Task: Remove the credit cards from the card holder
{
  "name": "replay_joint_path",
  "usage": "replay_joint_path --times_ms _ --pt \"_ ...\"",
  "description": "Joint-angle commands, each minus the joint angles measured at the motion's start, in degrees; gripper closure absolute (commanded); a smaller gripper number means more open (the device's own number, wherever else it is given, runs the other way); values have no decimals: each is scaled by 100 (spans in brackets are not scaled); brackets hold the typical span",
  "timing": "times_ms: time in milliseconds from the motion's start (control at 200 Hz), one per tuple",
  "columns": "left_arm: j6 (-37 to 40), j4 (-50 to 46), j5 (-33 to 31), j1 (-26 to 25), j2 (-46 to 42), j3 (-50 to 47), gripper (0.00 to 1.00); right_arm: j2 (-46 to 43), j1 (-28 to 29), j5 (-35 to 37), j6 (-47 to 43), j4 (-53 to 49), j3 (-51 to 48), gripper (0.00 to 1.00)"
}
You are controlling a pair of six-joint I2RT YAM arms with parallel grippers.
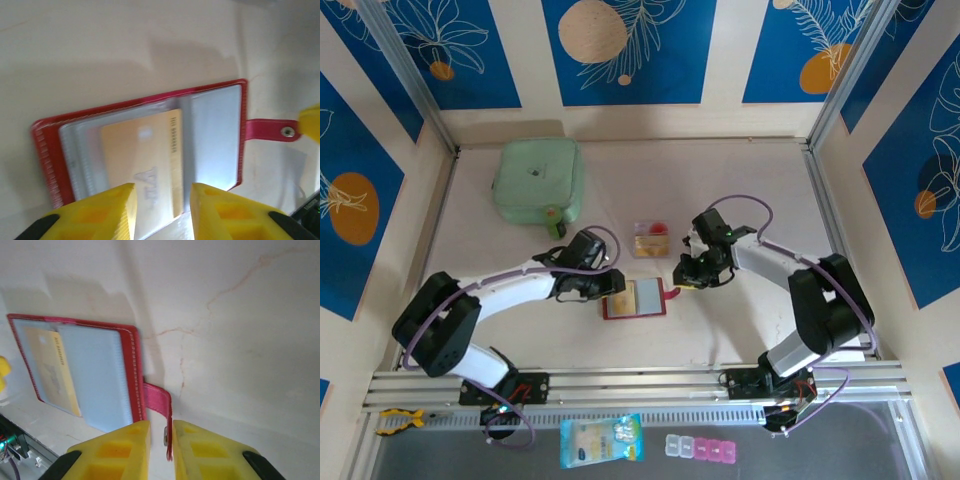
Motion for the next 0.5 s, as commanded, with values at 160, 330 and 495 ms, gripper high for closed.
replay_joint_path --times_ms 160,330,495 --pt "37 136 173 220 -179 -349 80 -357 277 110 246 -415 406 79" --pt "12 370 361 231 -25 -394 89 -231 505 -202 517 -123 459 79" --pt "58 375 391 231 110 -376 95 52 790 -409 775 198 517 79"
